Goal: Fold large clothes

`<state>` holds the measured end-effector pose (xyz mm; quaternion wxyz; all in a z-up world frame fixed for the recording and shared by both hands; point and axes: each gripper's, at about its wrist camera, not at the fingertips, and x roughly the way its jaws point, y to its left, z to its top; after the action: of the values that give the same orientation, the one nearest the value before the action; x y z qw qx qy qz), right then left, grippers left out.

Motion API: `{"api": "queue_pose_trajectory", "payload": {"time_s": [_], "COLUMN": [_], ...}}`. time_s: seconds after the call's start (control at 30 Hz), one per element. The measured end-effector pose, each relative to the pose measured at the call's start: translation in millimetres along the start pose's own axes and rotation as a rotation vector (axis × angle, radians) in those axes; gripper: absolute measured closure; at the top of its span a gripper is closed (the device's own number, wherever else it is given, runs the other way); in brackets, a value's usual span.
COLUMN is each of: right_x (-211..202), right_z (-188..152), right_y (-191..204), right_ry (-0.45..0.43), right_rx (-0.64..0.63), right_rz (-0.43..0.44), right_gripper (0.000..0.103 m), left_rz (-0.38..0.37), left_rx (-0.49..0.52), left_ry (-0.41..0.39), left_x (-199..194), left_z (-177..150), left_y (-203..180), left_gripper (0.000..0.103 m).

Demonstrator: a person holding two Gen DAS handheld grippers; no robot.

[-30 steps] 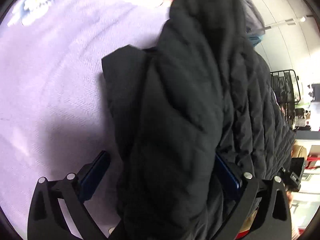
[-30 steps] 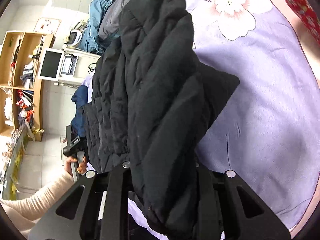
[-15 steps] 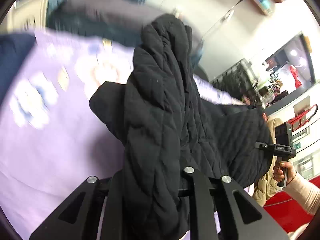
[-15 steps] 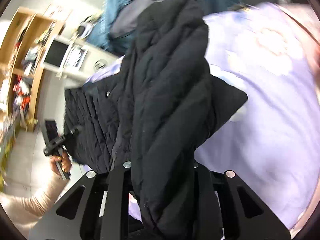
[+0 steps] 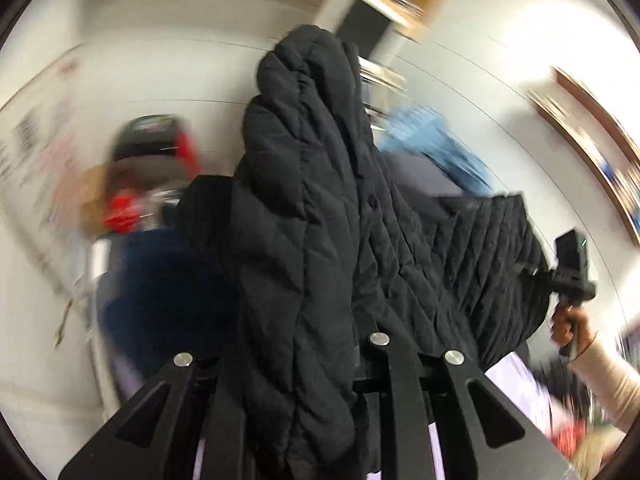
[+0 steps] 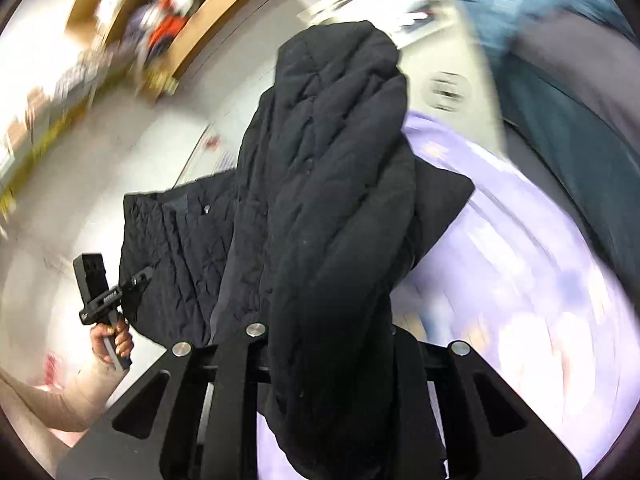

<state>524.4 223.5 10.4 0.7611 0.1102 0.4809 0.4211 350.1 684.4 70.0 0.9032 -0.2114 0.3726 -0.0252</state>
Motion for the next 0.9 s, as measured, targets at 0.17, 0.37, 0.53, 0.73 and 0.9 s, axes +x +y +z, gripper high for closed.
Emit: {"api": "queue_pose_trajectory", "payload": {"time_s": [0.17, 0.37, 0.53, 0.73, 0.9], "right_x": [117.8, 208.7, 210.3, 172.5, 120.7], "right_z": [112.5, 142.2, 119.3, 93.2, 93.3], "right_y": [28.1, -16.3, -73.0, -89.1, -57.8], "right_ry": [0.152, 0.326, 0.269, 0.129, 0.010], "right_rx": [-0.103, -0.075, 0.119, 0.235, 0.183], "right_rz": [-0.010, -0.238, -0.358, -0.367, -0.504], "right_gripper": [0.082, 0.073, 0.034, 0.025, 0.024], "left_rz": [0.060, 0.047, 0.043, 0.210, 0.368], "left_rx": [-0.277, -0.535, -0.501, -0.311, -0.196], "left_ry": [-0.041, -0.010, 0.009, 0.074, 0.091], "left_x": [21.7, 61.6, 69.8, 70.0, 46.0], "left_z": [-30.0, -82.4, -63.1, -55.5, -45.6], "left_y": [79.2, 142.6, 171.6, 170.0, 145.3], "left_gripper": [0.085, 0.072, 0.048, 0.019, 0.009]}}
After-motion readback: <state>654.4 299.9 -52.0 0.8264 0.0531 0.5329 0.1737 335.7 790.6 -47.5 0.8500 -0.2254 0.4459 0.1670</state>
